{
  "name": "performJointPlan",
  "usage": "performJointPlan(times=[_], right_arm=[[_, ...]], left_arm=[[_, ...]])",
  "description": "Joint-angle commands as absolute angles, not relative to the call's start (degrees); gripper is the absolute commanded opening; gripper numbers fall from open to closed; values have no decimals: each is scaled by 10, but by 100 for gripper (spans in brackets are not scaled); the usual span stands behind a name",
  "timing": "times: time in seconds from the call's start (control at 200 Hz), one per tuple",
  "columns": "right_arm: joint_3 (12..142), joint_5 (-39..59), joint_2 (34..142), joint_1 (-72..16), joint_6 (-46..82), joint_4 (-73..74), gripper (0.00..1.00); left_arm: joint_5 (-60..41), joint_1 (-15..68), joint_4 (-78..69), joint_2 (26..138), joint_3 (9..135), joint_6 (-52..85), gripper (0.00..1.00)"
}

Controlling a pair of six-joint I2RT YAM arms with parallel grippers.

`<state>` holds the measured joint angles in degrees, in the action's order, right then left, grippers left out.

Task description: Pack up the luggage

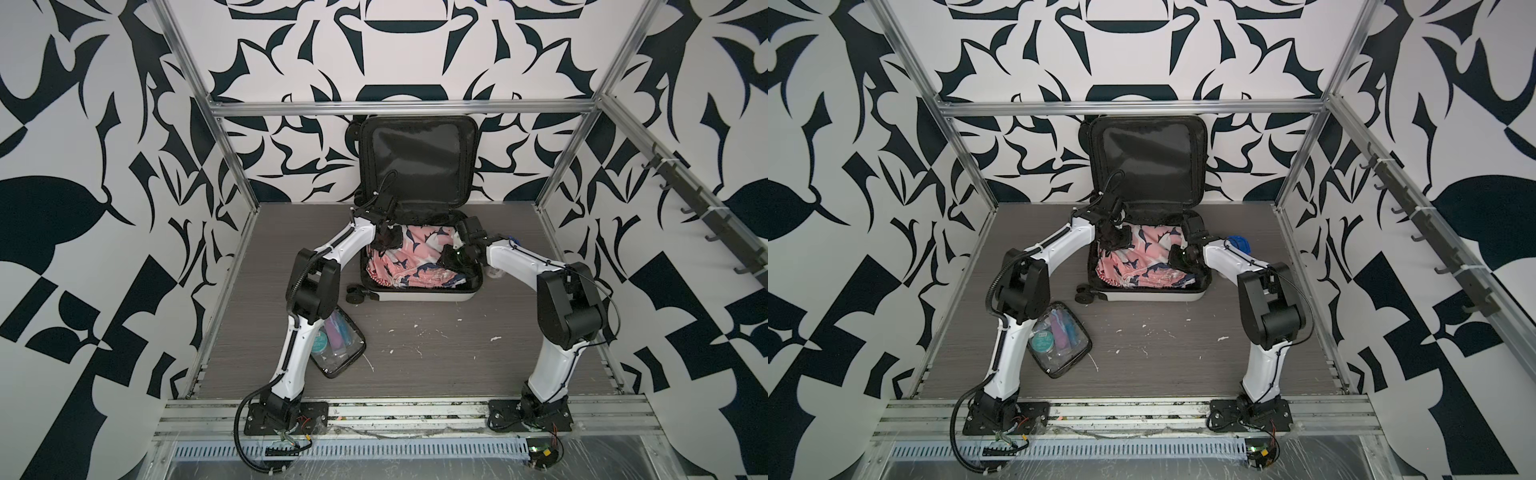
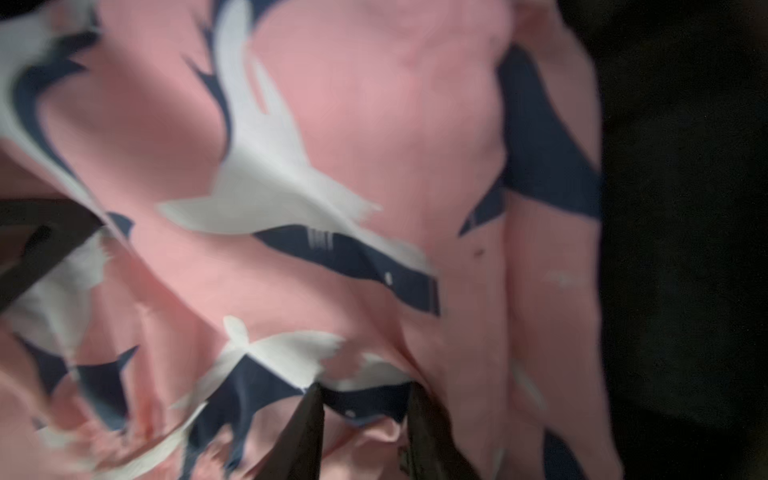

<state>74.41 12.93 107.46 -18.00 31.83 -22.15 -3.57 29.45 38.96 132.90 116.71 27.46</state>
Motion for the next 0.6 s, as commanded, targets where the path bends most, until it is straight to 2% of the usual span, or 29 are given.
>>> performJointPlan(times=[0.0, 0.265, 0.455, 0.595], right_arm=[[743, 107, 1072, -179, 329, -215, 36], [743, 114, 1032, -186, 328, -214, 40], [734, 102, 944, -200, 317, -221, 50], [733, 92, 880, -214, 305, -236, 47]], left_arm=[[-21, 291, 419, 1363, 1191, 281, 21], [-40, 291, 405, 1339, 1182, 278, 26], [-40, 292, 374, 1222, 1113, 277, 39], [-33, 294, 365, 1117, 1053, 273, 43]])
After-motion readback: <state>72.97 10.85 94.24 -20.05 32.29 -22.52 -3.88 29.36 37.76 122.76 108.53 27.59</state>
